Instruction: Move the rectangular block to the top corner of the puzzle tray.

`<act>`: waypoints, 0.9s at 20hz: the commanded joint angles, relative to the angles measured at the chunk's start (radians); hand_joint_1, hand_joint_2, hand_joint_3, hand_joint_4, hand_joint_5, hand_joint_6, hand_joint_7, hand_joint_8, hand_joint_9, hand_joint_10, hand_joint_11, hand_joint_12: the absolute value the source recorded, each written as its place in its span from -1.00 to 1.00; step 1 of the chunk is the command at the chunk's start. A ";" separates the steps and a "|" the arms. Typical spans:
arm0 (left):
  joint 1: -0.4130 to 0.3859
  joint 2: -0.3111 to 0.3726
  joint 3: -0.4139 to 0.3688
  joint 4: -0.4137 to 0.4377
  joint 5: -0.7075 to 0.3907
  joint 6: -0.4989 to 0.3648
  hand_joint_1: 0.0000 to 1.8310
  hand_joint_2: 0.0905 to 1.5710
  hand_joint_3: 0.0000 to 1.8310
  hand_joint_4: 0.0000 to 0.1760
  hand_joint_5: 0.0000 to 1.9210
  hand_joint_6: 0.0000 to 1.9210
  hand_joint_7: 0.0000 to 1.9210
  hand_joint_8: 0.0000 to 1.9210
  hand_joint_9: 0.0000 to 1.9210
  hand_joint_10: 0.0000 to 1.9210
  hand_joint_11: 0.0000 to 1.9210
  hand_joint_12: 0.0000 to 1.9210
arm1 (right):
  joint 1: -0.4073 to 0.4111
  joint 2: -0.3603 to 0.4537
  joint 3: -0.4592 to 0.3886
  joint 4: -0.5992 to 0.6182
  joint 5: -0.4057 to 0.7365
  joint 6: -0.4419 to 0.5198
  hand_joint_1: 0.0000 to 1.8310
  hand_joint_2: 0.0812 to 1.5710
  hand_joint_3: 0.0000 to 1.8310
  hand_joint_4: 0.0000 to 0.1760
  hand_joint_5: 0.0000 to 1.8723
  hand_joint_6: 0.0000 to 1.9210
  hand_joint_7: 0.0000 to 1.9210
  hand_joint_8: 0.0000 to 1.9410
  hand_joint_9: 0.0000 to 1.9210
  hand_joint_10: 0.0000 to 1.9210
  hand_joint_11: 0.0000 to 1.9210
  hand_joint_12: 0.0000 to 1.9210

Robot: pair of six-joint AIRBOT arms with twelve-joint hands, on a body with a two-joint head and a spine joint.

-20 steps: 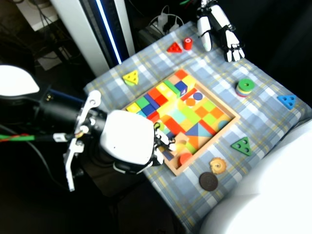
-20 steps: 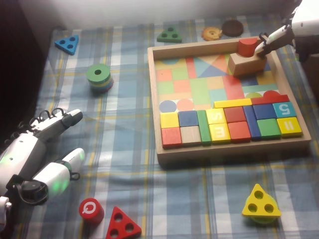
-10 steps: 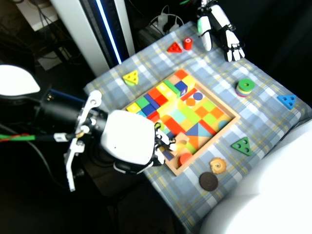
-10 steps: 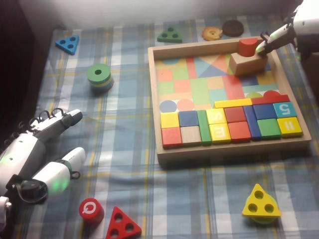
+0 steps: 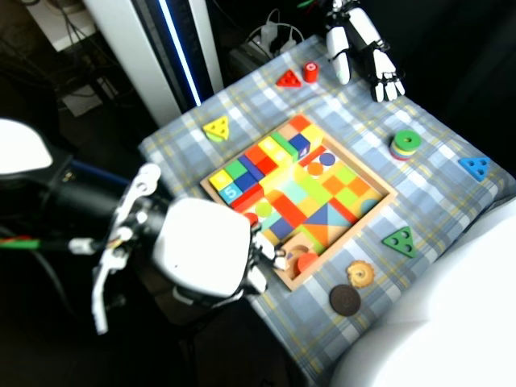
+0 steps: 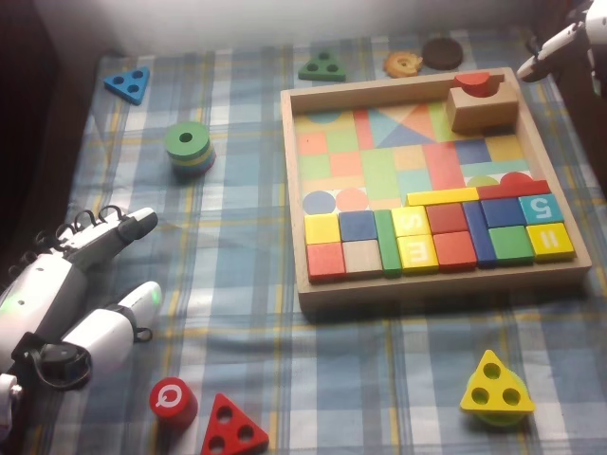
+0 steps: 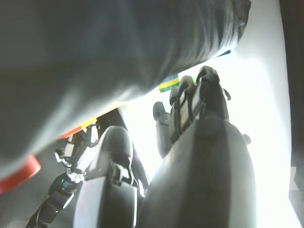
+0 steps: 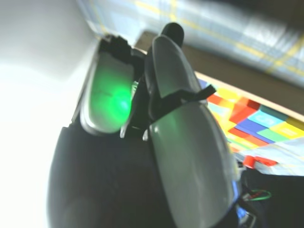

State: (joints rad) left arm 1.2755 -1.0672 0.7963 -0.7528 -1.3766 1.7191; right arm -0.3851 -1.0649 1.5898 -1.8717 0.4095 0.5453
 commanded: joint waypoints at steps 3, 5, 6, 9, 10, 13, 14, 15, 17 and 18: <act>-0.007 0.007 -0.001 0.042 -0.111 -0.007 -0.37 0.79 -1.00 -0.18 -0.60 -1.00 -0.76 -1.00 -0.85 -0.99 -1.00 -1.00 | 0.014 -0.009 0.013 0.031 -0.030 -0.008 0.85 0.49 -1.00 -1.00 -0.55 -1.00 0.41 1.00 0.63 1.00 0.72 1.00; -0.007 0.007 -0.001 0.042 -0.111 -0.007 -0.41 0.80 -0.99 -0.10 -0.61 -1.00 -0.76 -1.00 -0.85 -1.00 -1.00 -1.00 | 0.014 -0.010 0.011 0.031 -0.030 -0.008 0.84 0.49 -1.00 -1.00 -0.54 -1.00 0.40 1.00 0.62 1.00 0.72 1.00; -0.006 0.007 -0.001 0.042 -0.111 -0.007 -0.40 0.80 -1.00 -0.20 -0.60 -1.00 -0.76 -1.00 -0.85 -0.99 -1.00 -1.00 | 0.014 -0.010 0.007 0.031 -0.030 -0.008 0.82 0.49 -1.00 -1.00 -0.52 -0.99 0.43 1.00 0.63 1.00 0.72 1.00; -0.005 0.007 -0.001 0.042 -0.111 -0.007 -0.36 0.79 -1.00 -0.34 -0.59 -0.99 -0.75 -1.00 -0.85 -0.99 -1.00 -1.00 | 0.014 -0.010 -0.018 0.032 -0.030 -0.008 0.88 0.48 -1.00 -1.00 -0.55 -1.00 0.43 1.00 0.65 1.00 0.74 1.00; -0.005 0.007 -0.001 0.042 -0.111 -0.007 -0.38 0.80 -1.00 -0.28 -0.60 -1.00 -0.75 -1.00 -0.85 -1.00 -1.00 -1.00 | 0.014 -0.009 -0.036 0.032 -0.030 -0.008 0.90 0.48 -1.00 -1.00 -0.57 -1.00 0.37 1.00 0.68 1.00 0.77 1.00; -0.005 0.007 -0.001 0.042 -0.109 -0.007 -0.35 0.80 -1.00 -0.25 -0.61 -1.00 -0.75 -1.00 -0.85 -1.00 -1.00 -1.00 | 0.014 0.016 -0.087 0.032 -0.030 -0.008 0.88 0.49 -1.00 -1.00 -0.58 -1.00 0.39 1.00 0.68 1.00 0.76 1.00; -0.004 0.007 -0.001 0.042 -0.110 -0.007 -0.38 0.80 -1.00 -0.21 -0.61 -1.00 -0.76 -1.00 -0.86 -0.99 -1.00 -1.00 | 0.014 0.026 -0.108 0.032 -0.030 -0.008 0.83 0.51 -0.99 -1.00 -0.57 -1.00 0.39 1.00 0.64 1.00 0.70 1.00; -0.004 0.007 -0.001 0.042 -0.110 -0.007 -0.36 0.80 -1.00 -0.26 -0.61 -1.00 -0.76 -1.00 -0.86 -1.00 -1.00 -1.00 | 0.014 0.031 -0.118 0.032 -0.030 -0.008 0.83 0.51 -1.00 -1.00 -0.57 -1.00 0.29 1.00 0.60 1.00 0.67 1.00; -0.004 0.007 0.000 0.042 -0.109 -0.007 -0.35 0.80 -1.00 -0.28 -0.61 -1.00 -0.76 -1.00 -0.86 -0.99 -1.00 -1.00 | 0.014 0.046 -0.138 0.032 -0.029 -0.008 0.82 0.50 -1.00 -1.00 -0.56 -1.00 0.27 1.00 0.58 1.00 0.64 1.00; -0.004 0.007 0.000 0.042 -0.109 -0.007 -0.33 0.79 -1.00 -0.40 -0.60 -1.00 -0.75 -1.00 -0.86 -0.99 -1.00 -1.00 | 0.014 0.052 -0.139 0.031 -0.029 -0.008 0.84 0.51 -1.00 -1.00 -0.56 -1.00 0.26 1.00 0.55 1.00 0.61 1.00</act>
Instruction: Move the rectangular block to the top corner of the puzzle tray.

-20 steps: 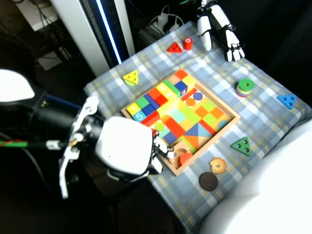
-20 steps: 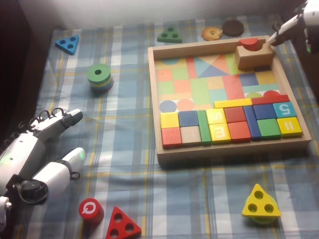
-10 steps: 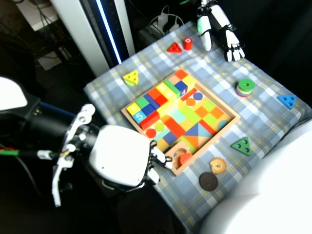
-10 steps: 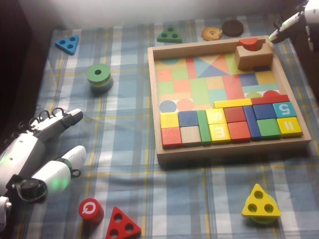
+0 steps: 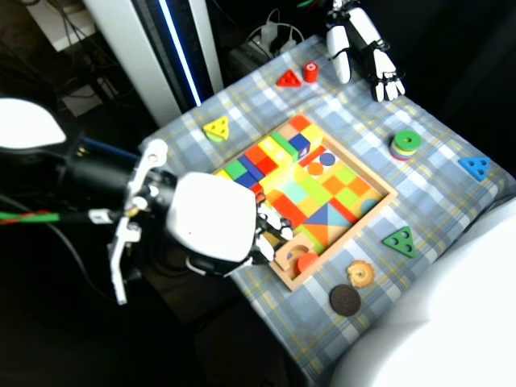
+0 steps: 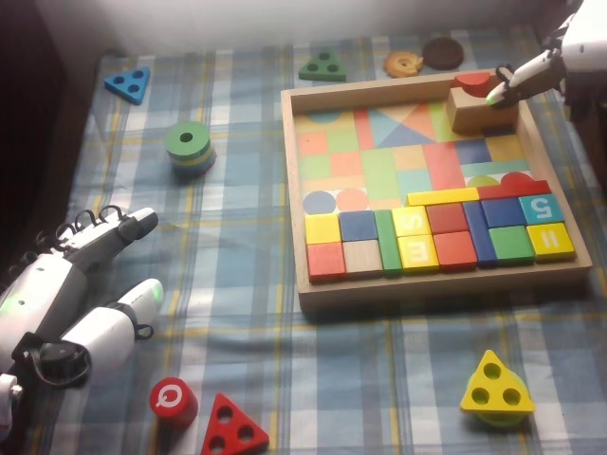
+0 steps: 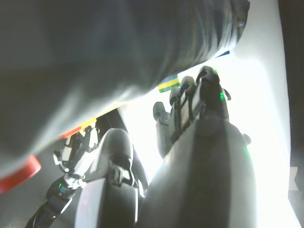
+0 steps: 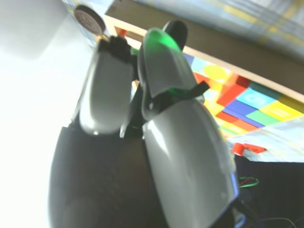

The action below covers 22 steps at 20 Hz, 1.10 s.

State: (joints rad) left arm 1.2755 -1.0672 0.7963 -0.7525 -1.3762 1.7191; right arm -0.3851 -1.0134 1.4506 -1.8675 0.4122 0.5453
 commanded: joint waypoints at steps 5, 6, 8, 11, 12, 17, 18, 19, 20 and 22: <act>-0.006 0.007 0.000 0.042 -0.107 -0.007 -0.31 0.78 -1.00 -0.20 -0.60 -1.00 -0.75 -1.00 -0.86 -1.00 -1.00 -1.00 | 0.001 0.001 0.010 0.006 -0.032 -0.008 0.98 0.45 -1.00 -1.00 -0.58 -0.92 -0.37 -0.18 0.45 1.00 0.58 1.00; -0.006 0.007 0.000 0.042 -0.107 -0.007 -0.32 0.79 -1.00 -0.22 -0.60 -1.00 -0.76 -1.00 -0.86 -1.00 -1.00 -1.00 | -0.001 -0.001 0.010 0.004 -0.031 -0.008 0.54 0.59 -0.92 -1.00 -0.54 -0.96 -0.40 0.59 0.42 1.00 0.55 1.00; -0.006 0.007 0.000 0.043 -0.107 -0.007 -0.34 0.79 -1.00 -0.34 -0.60 -1.00 -0.75 -1.00 -0.85 -1.00 -1.00 -1.00 | -0.007 -0.002 0.004 0.003 -0.027 -0.008 0.91 0.43 -0.99 -1.00 -0.51 -0.99 0.14 0.98 0.40 1.00 0.49 1.00; -0.005 0.007 -0.001 0.043 -0.107 -0.007 -0.36 0.79 -1.00 -0.14 -0.60 -1.00 -0.76 -1.00 -0.87 -1.00 -1.00 -1.00 | -0.014 -0.002 -0.003 0.003 -0.025 -0.008 0.88 0.46 -1.00 -1.00 -0.54 -1.00 0.12 1.00 0.34 1.00 0.42 1.00; -0.005 0.007 -0.001 0.043 -0.107 -0.007 -0.35 0.80 -1.00 -0.21 -0.61 -1.00 -0.77 -1.00 -0.87 -1.00 -1.00 -1.00 | -0.014 -0.002 -0.004 0.003 -0.025 -0.008 0.86 0.47 -1.00 -1.00 -0.53 -1.00 0.12 1.00 0.36 1.00 0.44 1.00; -0.006 0.007 0.000 0.043 -0.107 -0.007 -0.32 0.79 -1.00 -0.36 -0.59 -0.99 -0.75 -0.99 -0.85 -0.99 -1.00 -1.00 | -0.025 -0.012 -0.003 -0.011 -0.025 -0.008 0.81 0.48 -1.00 -1.00 -0.51 -1.00 0.20 1.00 0.41 1.00 0.50 1.00; -0.006 0.007 -0.001 0.043 -0.107 -0.007 -0.32 0.79 -1.00 -0.39 -0.58 -0.99 -0.74 -0.99 -0.85 -0.99 -1.00 -1.00 | -0.030 -0.021 0.006 -0.015 -0.025 -0.008 0.78 0.49 -1.00 -1.00 -0.51 -1.00 0.18 1.00 0.39 1.00 0.47 1.00; -0.006 0.007 -0.001 0.043 -0.107 -0.008 -0.34 0.79 -1.00 -0.34 -0.58 -0.99 -0.74 -1.00 -0.85 -0.99 -1.00 -1.00 | -0.034 -0.028 0.014 -0.015 -0.025 -0.008 0.78 0.49 -1.00 -1.00 -0.51 -1.00 0.16 1.00 0.38 1.00 0.48 1.00; -0.006 0.007 -0.001 0.043 -0.107 -0.008 -0.34 0.79 -1.00 -0.37 -0.58 -0.99 -0.74 -1.00 -0.85 -0.99 -1.00 -1.00 | -0.035 -0.039 0.024 -0.015 -0.025 -0.008 0.79 0.48 -1.00 -1.00 -0.51 -1.00 0.16 1.00 0.38 1.00 0.49 1.00; -0.006 0.007 -0.001 0.044 -0.108 -0.008 -0.38 0.80 -1.00 -0.16 -0.61 -1.00 -0.76 -1.00 -0.86 -1.00 -1.00 -1.00 | -0.035 -0.051 0.043 -0.013 -0.025 -0.008 0.79 0.48 -1.00 -1.00 -0.51 -1.00 0.22 1.00 0.43 1.00 0.53 1.00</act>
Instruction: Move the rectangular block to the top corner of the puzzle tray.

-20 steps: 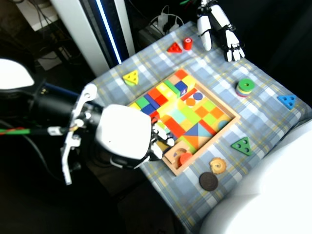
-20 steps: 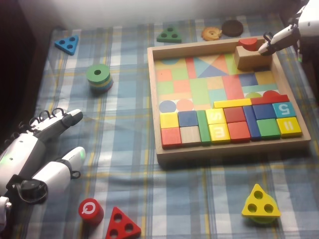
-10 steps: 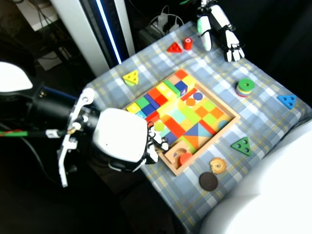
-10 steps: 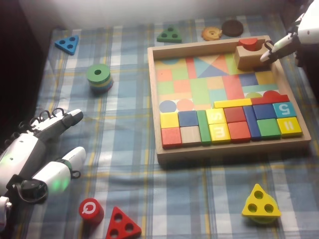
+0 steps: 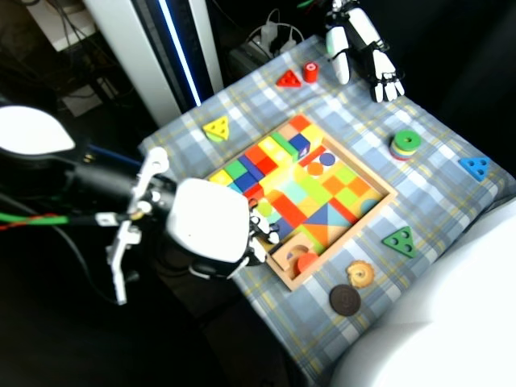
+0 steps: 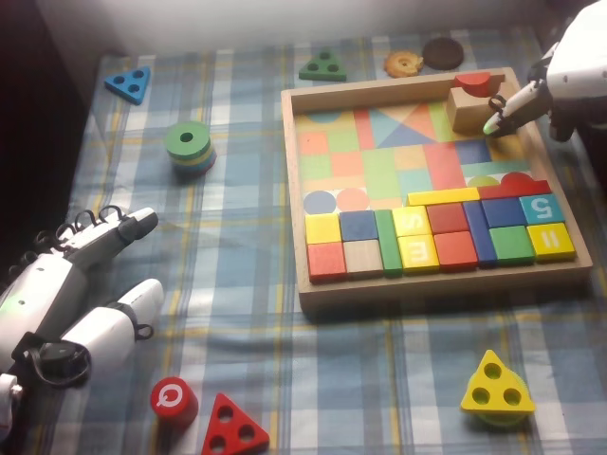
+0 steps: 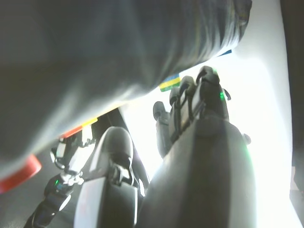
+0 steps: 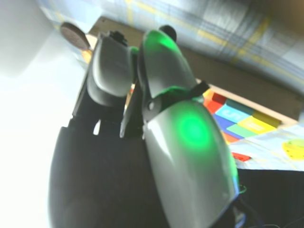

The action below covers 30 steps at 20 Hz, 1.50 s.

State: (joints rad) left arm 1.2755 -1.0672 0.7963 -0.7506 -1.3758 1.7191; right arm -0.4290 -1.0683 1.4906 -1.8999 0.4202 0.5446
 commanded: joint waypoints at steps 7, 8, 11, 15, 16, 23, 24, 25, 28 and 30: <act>-0.005 0.007 -0.002 0.042 -0.109 -0.010 -0.34 0.79 -1.00 -0.39 -0.59 -1.00 -0.76 -1.00 -0.87 -1.00 -1.00 -1.00 | 0.009 -0.017 0.061 0.050 -0.034 -0.007 0.71 0.52 -0.99 -1.00 -0.58 -1.00 0.34 1.00 0.56 1.00 0.64 1.00; -0.005 0.007 -0.002 0.042 -0.110 -0.010 -0.30 0.79 -1.00 -0.40 -0.59 -1.00 -0.76 -1.00 -0.87 -1.00 -1.00 -1.00 | 0.009 -0.023 0.069 0.059 -0.034 -0.007 0.74 0.51 -1.00 -1.00 -0.59 -1.00 0.35 1.00 0.58 1.00 0.66 1.00; -0.005 0.007 -0.002 0.042 -0.113 -0.012 -0.30 0.79 -1.00 -0.50 -0.59 -1.00 -0.75 -1.00 -0.86 -0.99 -1.00 -1.00 | 0.009 -0.039 0.082 0.063 -0.034 -0.007 0.71 0.51 -1.00 -1.00 -0.62 -1.00 0.36 1.00 0.57 1.00 0.65 1.00; -0.005 0.007 -0.002 0.042 -0.114 -0.013 -0.31 0.78 -1.00 -0.30 -0.59 -1.00 -0.76 -1.00 -0.86 -1.00 -1.00 -1.00 | 0.009 -0.041 0.080 0.064 -0.033 -0.007 0.69 0.50 -1.00 -0.82 -0.60 -0.99 0.40 1.00 0.59 1.00 0.57 1.00; -0.005 0.006 -0.002 0.042 -0.114 -0.013 -0.31 0.78 -1.00 -0.30 -0.59 -1.00 -0.76 -1.00 -0.86 -1.00 -1.00 -1.00 | 0.009 -0.041 0.080 0.063 -0.033 -0.007 0.69 0.50 -1.00 -0.82 -0.60 -0.99 0.40 1.00 0.59 1.00 0.57 1.00; -0.004 0.007 -0.001 0.042 -0.114 -0.014 -0.32 0.80 -1.00 -0.24 -0.60 -1.00 -0.76 -1.00 -0.87 -1.00 -1.00 -1.00 | 0.009 -0.034 0.037 0.065 -0.033 -0.007 0.70 0.53 -0.99 -1.00 -0.57 -0.99 0.35 1.00 0.57 1.00 0.67 1.00; -0.004 0.007 -0.001 0.042 -0.114 -0.014 -0.32 0.80 -1.00 -0.24 -0.60 -1.00 -0.76 -1.00 -0.87 -1.00 -1.00 -1.00 | 0.009 -0.024 0.025 0.069 -0.033 -0.007 0.70 0.53 -0.99 -1.00 -0.57 -0.99 0.35 1.00 0.57 1.00 0.67 1.00; -0.004 0.007 -0.001 0.042 -0.114 -0.014 -0.31 0.79 -1.00 -0.35 -0.59 -0.99 -0.76 -1.00 -0.86 -0.99 -1.00 -1.00 | 0.009 -0.015 0.015 0.075 -0.033 -0.007 0.67 0.53 -0.99 -1.00 -0.55 -0.99 0.29 1.00 0.52 1.00 0.64 1.00; -0.003 0.007 0.000 0.042 -0.114 -0.014 -0.35 0.80 -1.00 -0.25 -0.60 -1.00 -0.76 -1.00 -0.86 -1.00 -1.00 -1.00 | 0.011 0.024 -0.025 0.105 -0.034 -0.007 0.65 0.54 -0.99 -0.93 -0.50 -0.99 0.26 1.00 0.49 1.00 0.60 1.00; -0.003 0.007 0.000 0.041 -0.114 -0.014 -0.34 0.80 -1.00 -0.12 -0.61 -1.00 -0.76 -1.00 -0.86 -1.00 -1.00 -1.00 | 0.032 0.066 -0.062 0.125 -0.039 -0.011 0.71 0.52 -1.00 -1.00 -0.51 -1.00 0.28 1.00 0.50 1.00 0.60 1.00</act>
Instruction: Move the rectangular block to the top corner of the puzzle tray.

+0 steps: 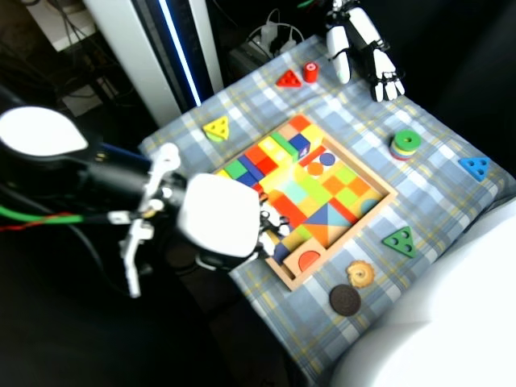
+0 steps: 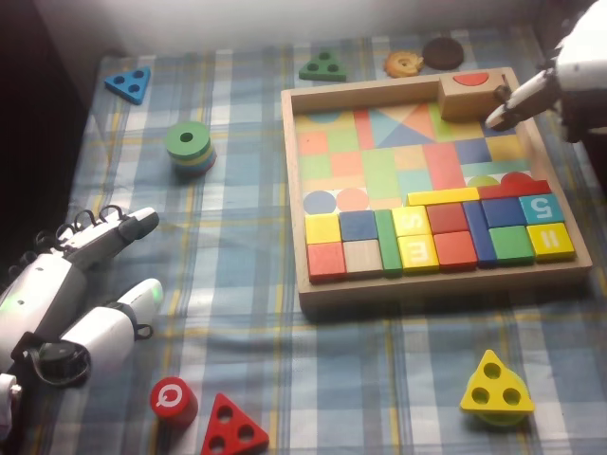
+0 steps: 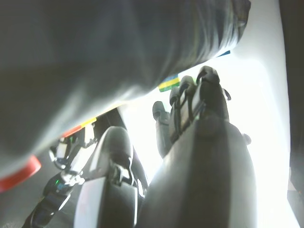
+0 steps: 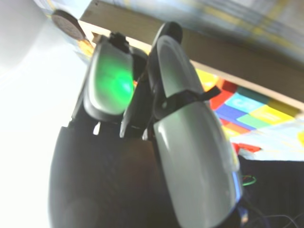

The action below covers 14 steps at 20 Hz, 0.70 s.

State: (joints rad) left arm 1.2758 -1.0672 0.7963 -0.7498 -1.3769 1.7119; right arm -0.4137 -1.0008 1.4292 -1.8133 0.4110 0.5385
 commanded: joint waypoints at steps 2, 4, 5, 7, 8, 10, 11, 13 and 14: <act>-0.004 0.007 0.000 0.041 -0.118 -0.006 -0.29 0.78 -1.00 -0.21 -0.59 -1.00 -0.76 -1.00 -0.86 -1.00 -1.00 -1.00 | 0.020 0.040 -0.040 0.164 -0.031 -0.137 0.52 0.53 -0.94 -1.00 -0.56 -1.00 -0.32 0.34 0.43 1.00 0.58 1.00; -0.003 0.008 0.000 0.040 -0.121 -0.006 -0.29 0.79 -1.00 -0.18 -0.60 -1.00 -0.76 -1.00 -0.86 -1.00 -1.00 -1.00 | 0.035 0.119 -0.120 0.298 -0.063 -0.260 0.54 0.54 -0.97 0.54 -0.57 -1.00 0.33 0.99 0.52 1.00 0.60 1.00; -0.003 0.009 0.000 0.040 -0.124 -0.006 -0.28 0.79 -1.00 -0.17 -0.60 -1.00 -0.76 -1.00 -0.86 -1.00 -1.00 -1.00 | 0.042 0.161 -0.163 0.469 -0.067 -0.427 0.50 0.57 -0.96 0.19 -0.59 -1.00 0.35 1.00 0.53 1.00 0.60 1.00; 0.001 0.016 -0.002 0.040 -0.136 -0.010 -0.29 0.79 -1.00 -0.27 -0.59 -1.00 -0.75 -1.00 -0.85 -0.99 -1.00 -1.00 | 0.027 0.261 -0.286 0.971 -0.027 -0.936 0.51 0.61 -0.97 -0.20 -0.60 -1.00 0.27 1.00 0.53 1.00 0.57 1.00; 0.003 0.017 -0.002 0.040 -0.140 -0.012 -0.29 0.79 -1.00 -0.27 -0.59 -1.00 -0.75 -1.00 -0.85 -0.99 -1.00 -1.00 | 0.010 0.273 -0.306 1.064 0.008 -1.030 0.51 0.61 -0.97 -0.20 -0.60 -1.00 0.27 1.00 0.53 1.00 0.57 1.00; 0.005 0.018 -0.004 0.038 -0.157 -0.017 -0.29 0.80 -1.00 -0.20 -0.60 -1.00 -0.77 -1.00 -0.88 -1.00 -1.00 -1.00 | -0.128 0.312 -0.382 1.419 0.179 -1.294 0.50 0.64 -0.97 -0.33 -0.63 -1.00 0.29 1.00 0.53 1.00 0.56 1.00; 0.005 0.019 -0.004 0.038 -0.160 -0.017 -0.28 0.80 -1.00 -0.25 -0.60 -1.00 -0.77 -1.00 -0.88 -1.00 -1.00 -1.00 | -0.179 0.314 -0.399 1.508 0.246 -1.345 0.53 0.62 -0.99 -0.62 -0.59 -0.99 0.31 1.00 0.53 1.00 0.55 1.00; 0.005 0.021 -0.007 0.036 -0.167 -0.017 -0.28 0.79 -1.00 -0.26 -0.60 -1.00 -0.77 -1.00 -0.88 -1.00 -1.00 -1.00 | -0.392 0.298 -0.433 1.734 0.465 -1.433 0.43 0.56 -1.00 -1.00 -0.57 -0.99 0.36 1.00 0.56 1.00 0.55 1.00; 0.005 0.023 -0.008 0.036 -0.168 -0.017 -0.28 0.80 -1.00 -0.20 -0.60 -1.00 -0.77 -1.00 -0.88 -1.00 -1.00 -1.00 | -0.480 0.294 -0.444 1.809 0.569 -1.441 0.19 0.59 -1.00 -1.00 -0.62 -0.99 0.23 1.00 0.47 1.00 0.46 1.00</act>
State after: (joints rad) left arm 1.2869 -1.0538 0.7879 -0.7456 -1.4284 1.7008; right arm -0.9508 -0.7193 0.9760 -0.0113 0.8150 -0.8944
